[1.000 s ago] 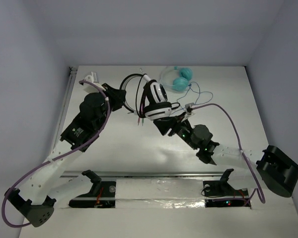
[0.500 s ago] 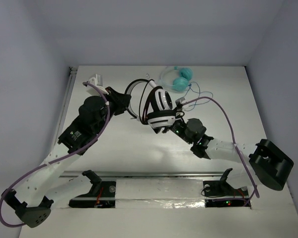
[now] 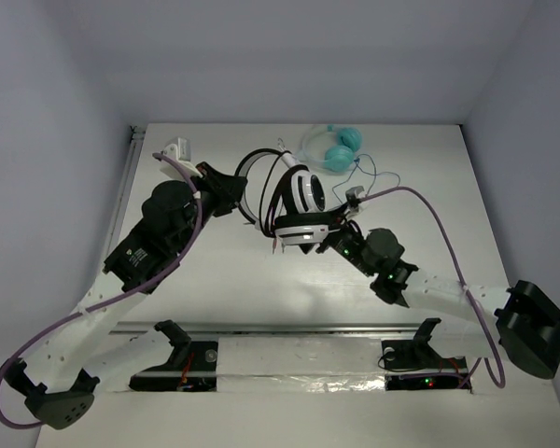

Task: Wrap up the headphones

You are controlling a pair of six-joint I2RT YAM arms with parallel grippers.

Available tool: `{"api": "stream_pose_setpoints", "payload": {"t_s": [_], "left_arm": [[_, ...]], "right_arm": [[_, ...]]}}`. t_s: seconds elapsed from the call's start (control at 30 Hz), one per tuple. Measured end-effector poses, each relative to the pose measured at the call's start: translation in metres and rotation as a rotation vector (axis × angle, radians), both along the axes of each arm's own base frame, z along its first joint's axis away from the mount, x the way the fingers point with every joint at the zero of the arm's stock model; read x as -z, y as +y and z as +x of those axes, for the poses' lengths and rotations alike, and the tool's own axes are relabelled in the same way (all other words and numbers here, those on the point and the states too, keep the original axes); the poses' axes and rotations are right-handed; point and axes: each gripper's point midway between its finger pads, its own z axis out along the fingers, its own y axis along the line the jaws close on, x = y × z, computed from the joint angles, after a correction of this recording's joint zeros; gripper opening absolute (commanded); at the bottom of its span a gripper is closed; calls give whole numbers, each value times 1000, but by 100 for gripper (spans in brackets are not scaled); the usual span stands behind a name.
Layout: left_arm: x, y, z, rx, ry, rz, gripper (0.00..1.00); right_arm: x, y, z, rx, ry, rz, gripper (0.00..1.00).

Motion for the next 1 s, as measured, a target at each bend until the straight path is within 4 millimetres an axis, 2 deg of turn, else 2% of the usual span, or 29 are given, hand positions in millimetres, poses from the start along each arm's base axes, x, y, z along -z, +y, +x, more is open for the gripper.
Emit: {"api": "stream_pose_setpoints", "payload": {"t_s": [0.1, 0.2, 0.43, 0.57, 0.67, 0.7, 0.77, 0.8, 0.83, 0.9, 1.0], "left_arm": [[-1, 0, -1, 3, -3, -3, 0], [-3, 0, -3, 7, -7, -8, 0], [-9, 1, -9, 25, -23, -23, 0], [-11, 1, -12, 34, -27, -28, 0], [-12, 0, -12, 36, -28, -29, 0], [-11, 1, -12, 36, -27, -28, 0], [-11, 0, -12, 36, -28, -28, 0], [-11, 0, -12, 36, -27, -27, 0], [-11, 0, -12, 36, -27, -25, 0], [-10, 0, -10, 33, -24, -21, 0], [-8, -1, -3, 11, -22, -4, 0]], "right_arm": [[7, 4, -1, -20, 14, -23, 72], [18, 17, 3, -50, 35, -60, 74], [28, 22, 45, 18, 45, -105, 69], [29, 24, 58, 21, 45, -111, 63], [33, 29, 58, 2, 50, -112, 45], [33, 31, 58, -6, 54, -104, 30], [34, 33, 57, -15, 58, -97, 20], [33, 33, 56, -20, 57, -89, 10], [31, 34, 55, -28, 56, -75, 5], [30, 33, 51, -38, 56, -47, 0], [41, 31, 41, -52, 87, -23, 0]]}}
